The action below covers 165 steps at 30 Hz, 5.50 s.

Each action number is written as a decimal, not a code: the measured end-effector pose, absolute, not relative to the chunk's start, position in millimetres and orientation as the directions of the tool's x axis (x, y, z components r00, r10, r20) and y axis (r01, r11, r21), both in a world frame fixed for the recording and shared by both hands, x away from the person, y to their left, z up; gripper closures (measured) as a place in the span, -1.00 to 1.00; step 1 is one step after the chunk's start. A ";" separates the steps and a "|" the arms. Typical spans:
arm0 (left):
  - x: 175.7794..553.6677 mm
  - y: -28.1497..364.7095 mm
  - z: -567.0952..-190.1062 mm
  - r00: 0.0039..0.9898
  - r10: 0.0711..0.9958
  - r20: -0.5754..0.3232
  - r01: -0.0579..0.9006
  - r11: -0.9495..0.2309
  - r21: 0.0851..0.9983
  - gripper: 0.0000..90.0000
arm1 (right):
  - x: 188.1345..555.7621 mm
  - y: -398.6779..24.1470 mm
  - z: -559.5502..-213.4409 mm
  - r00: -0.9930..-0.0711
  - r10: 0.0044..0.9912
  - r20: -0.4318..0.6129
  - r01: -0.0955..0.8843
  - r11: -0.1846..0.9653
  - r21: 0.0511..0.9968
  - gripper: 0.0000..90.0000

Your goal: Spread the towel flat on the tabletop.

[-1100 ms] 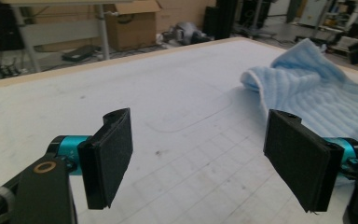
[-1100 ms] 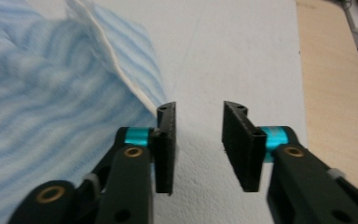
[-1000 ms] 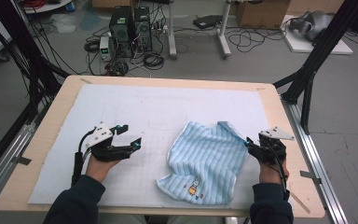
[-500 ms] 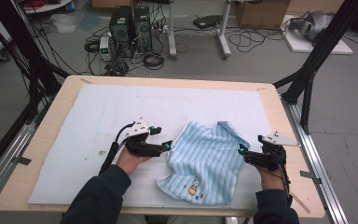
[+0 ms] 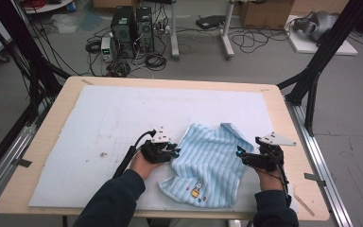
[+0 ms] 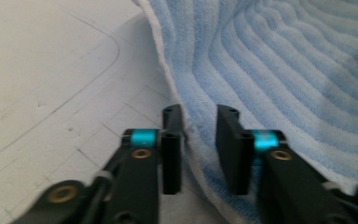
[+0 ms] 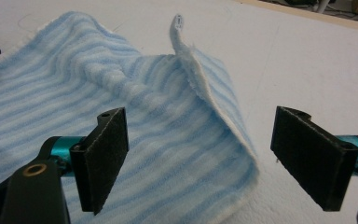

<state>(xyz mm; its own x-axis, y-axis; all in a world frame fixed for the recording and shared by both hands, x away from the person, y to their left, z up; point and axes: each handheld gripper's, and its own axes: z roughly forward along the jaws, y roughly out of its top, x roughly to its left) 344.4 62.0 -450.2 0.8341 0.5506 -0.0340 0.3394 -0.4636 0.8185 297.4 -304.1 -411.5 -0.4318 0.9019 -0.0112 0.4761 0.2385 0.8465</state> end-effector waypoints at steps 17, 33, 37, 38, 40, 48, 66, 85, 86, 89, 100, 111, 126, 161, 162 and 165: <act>347.7 111.3 -448.2 0.748 0.663 -0.041 0.415 -0.418 0.808 0.96 | 304.2 -293.3 -413.0 -0.445 0.896 0.000 0.488 0.242 0.839 -0.58; 336.7 202.2 -436.9 0.619 0.783 -0.057 0.458 -0.301 0.836 0.96 | 331.4 -238.8 -415.4 -0.573 0.819 -0.024 0.476 0.357 0.804 -0.15; 333.9 223.4 -435.6 0.583 0.810 -0.066 0.464 -0.265 0.846 0.97 | 337.4 -225.2 -415.7 -0.600 0.800 -0.015 0.475 0.372 0.797 -0.03; 333.3 228.3 -436.2 0.576 0.814 -0.070 0.468 -0.258 0.846 0.96 | 338.0 -222.4 -415.9 -0.605 0.796 -0.011 0.476 0.373 0.796 0.00; 332.0 235.9 -437.7 0.565 0.821 -0.082 0.475 -0.242 0.846 0.96 | 339.9 -213.8 -418.2 -0.623 0.782 -0.005 0.475 0.384 0.792 0.06; 329.8 239.1 -439.8 0.566 0.820 -0.089 0.470 -0.232 0.852 0.96 | 343.7 -173.1 -432.7 -0.694 0.720 -0.002 0.468 0.453 0.759 0.13; 336.9 219.4 -445.4 0.568 0.812 -0.134 0.460 -0.179 0.870 0.96 | 377.8 -189.3 -430.7 -0.559 0.824 -0.092 0.504 0.426 0.751 0.94; 339.9 192.6 -441.4 0.600 0.789 -0.130 0.447 -0.196 0.873 0.06 | 413.3 -234.7 -419.7 -0.290 0.949 -0.125 0.609 0.283 0.741 0.93; 339.1 192.2 -441.3 0.610 0.781 -0.134 0.451 -0.203 0.869 0.05 | 413.8 -234.8 -419.7 -0.285 0.951 -0.117 0.613 0.275 0.741 0.92; 338.0 188.4 -443.2 0.633 0.760 -0.149 0.467 -0.221 0.856 0.01 | 411.9 -231.7 -419.0 -0.304 0.946 -0.113 0.605 0.283 0.744 0.60; 335.0 183.1 -450.4 0.661 0.731 -0.166 0.512 -0.279 0.813 0.03 | 362.5 -216.9 -407.3 -0.471 0.877 -0.089 0.499 0.348 0.793 0.02; 331.3 171.5 -450.9 0.708 0.701 -0.089 0.476 -0.381 0.793 0.93 | 334.5 -213.4 -435.9 -0.525 0.851 -0.031 0.547 0.365 0.753 -0.07; 345.3 177.5 -449.7 0.594 0.798 -0.102 0.486 -0.255 0.836 0.96 | 347.9 -196.1 -437.0 -0.588 0.806 -0.068 0.556 0.464 0.690 0.91; 330.4 152.3 -445.6 0.726 0.672 -0.145 0.499 -0.370 0.784 0.22 | 366.6 -232.9 -410.0 -0.376 0.912 -0.164 0.515 0.353 0.781 0.10; 330.2 151.1 -446.1 0.729 0.669 -0.144 0.500 -0.376 0.781 0.23 | 363.3 -232.9 -409.5 -0.387 0.908 -0.159 0.512 0.355 0.782 0.07; 329.1 148.4 -448.1 0.732 0.667 -0.139 0.503 -0.391 0.771 0.23 | 348.2 -232.8 -409.5 -0.411 0.898 -0.155 0.493 0.362 0.791 0.01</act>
<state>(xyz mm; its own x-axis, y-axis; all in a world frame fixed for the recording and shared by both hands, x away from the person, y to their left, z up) 329.1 148.4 -448.1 0.7322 0.6667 -0.1391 0.5025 -0.3910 0.7711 348.2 -232.8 -409.5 -0.4113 0.8982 -0.1551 0.4932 0.3624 0.7908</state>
